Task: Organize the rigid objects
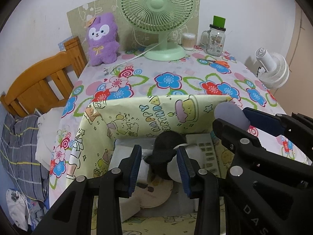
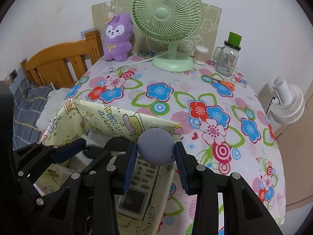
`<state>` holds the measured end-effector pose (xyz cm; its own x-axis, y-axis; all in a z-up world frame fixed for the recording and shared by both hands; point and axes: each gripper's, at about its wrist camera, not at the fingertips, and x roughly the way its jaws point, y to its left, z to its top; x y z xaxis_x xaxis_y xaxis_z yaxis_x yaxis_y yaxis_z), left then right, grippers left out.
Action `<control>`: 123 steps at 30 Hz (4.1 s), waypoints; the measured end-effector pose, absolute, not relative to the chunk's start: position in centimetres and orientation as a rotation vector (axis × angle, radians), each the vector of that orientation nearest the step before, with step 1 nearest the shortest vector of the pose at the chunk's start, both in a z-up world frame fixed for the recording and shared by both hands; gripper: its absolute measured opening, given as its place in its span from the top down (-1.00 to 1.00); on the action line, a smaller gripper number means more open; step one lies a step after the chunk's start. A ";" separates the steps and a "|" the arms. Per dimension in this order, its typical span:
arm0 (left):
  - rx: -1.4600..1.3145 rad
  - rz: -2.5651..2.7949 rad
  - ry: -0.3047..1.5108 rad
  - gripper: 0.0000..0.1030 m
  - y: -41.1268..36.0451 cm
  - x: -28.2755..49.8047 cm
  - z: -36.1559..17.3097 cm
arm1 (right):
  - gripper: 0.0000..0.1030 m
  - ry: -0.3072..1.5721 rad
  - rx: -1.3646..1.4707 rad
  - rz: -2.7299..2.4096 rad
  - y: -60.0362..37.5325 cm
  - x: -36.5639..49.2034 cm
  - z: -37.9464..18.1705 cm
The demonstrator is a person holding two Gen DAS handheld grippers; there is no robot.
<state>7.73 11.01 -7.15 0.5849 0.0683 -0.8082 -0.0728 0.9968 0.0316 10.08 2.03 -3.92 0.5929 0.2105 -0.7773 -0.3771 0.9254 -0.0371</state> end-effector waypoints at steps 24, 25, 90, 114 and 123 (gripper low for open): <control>0.009 0.093 0.939 -0.37 13.2 7.2 -7.7 | 0.17 0.880 -0.263 0.512 5.7 11.7 -5.1; 0.006 0.096 0.939 -0.42 13.3 7.3 -7.8 | 0.17 0.882 -0.260 0.520 5.7 11.7 -5.2; 0.029 0.019 0.831 -0.90 4.0 4.8 -3.9 | -0.65 0.788 -0.084 0.238 -8.4 6.7 -1.3; 0.022 0.021 0.726 -0.99 0.2 2.3 0.2 | -0.77 0.692 -0.010 0.116 -16.3 3.3 2.3; 0.035 0.021 0.694 -0.99 0.1 1.2 1.5 | -0.84 0.635 0.011 0.094 -17.7 1.8 3.6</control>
<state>1.23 0.10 1.46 0.7687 0.0308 -0.6389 -0.0078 0.9992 0.0389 1.84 -17.73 3.59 0.8009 0.0911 -0.5919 -0.0845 0.9957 0.0389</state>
